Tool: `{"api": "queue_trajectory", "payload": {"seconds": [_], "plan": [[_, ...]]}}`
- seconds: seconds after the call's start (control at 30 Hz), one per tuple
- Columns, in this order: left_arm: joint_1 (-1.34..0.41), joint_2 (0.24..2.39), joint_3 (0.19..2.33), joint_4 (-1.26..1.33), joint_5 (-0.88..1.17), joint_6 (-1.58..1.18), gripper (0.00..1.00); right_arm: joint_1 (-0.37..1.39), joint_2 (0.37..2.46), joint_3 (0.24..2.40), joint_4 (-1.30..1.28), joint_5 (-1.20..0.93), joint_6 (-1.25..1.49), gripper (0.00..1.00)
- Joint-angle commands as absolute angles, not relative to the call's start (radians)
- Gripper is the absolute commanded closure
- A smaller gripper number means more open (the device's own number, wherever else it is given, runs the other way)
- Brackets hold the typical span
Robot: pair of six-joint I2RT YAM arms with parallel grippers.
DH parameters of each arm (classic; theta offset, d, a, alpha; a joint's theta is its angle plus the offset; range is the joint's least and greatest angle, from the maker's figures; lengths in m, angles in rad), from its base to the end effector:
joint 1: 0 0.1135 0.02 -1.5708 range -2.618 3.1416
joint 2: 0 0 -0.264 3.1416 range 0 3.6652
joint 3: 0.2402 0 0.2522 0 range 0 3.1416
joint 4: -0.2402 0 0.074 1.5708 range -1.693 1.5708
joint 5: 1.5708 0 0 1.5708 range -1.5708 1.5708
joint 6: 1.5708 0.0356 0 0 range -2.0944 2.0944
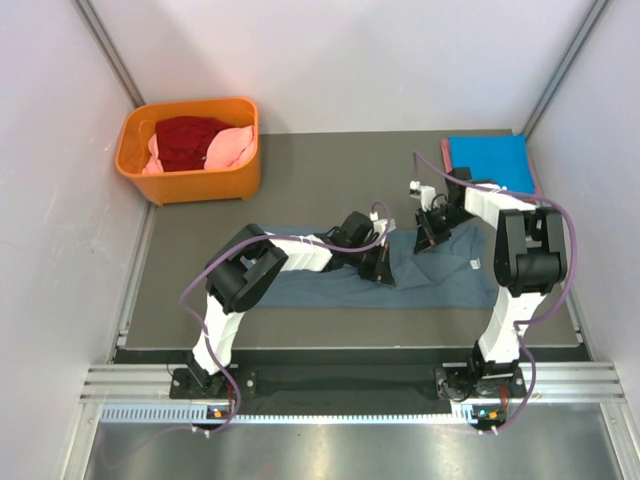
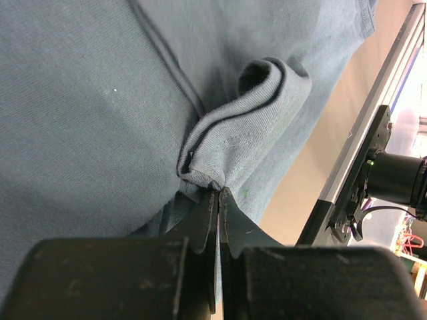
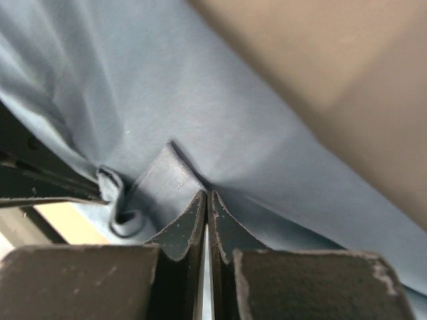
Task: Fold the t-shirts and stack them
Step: Fold the tshirt
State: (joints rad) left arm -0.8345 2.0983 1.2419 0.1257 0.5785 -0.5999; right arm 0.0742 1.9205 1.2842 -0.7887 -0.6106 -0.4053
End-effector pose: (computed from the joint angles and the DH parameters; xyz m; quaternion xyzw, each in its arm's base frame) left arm 0.2784 -0.3361 0.1266 0.2179 0.8555 -0.4532 0.1234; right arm 0.3556 0.0469 0.1621 -0.2471 0.9188 0.2842 0.1179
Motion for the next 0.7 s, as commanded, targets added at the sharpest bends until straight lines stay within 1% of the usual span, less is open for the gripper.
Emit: {"api": "queue_trajectory", "payload": {"seconds": [0.0, 0.27, 0.67], "plan": [[-0.844, 2.086, 1.256, 0.153, 0.583, -0.595, 1.00, 0.045, 1.845, 1.295, -0.704, -0.575, -0.367, 1.00], [-0.848, 2.056, 1.218, 0.187, 0.592, -0.663, 1.00, 0.008, 1.798, 1.261, -0.650, -0.500, -0.292, 1.00], [-0.862, 2.010, 1.183, 0.170, 0.503, -0.699, 1.00, -0.063, 1.758, 1.206, -0.649, -0.391, -0.204, 1.00]]}}
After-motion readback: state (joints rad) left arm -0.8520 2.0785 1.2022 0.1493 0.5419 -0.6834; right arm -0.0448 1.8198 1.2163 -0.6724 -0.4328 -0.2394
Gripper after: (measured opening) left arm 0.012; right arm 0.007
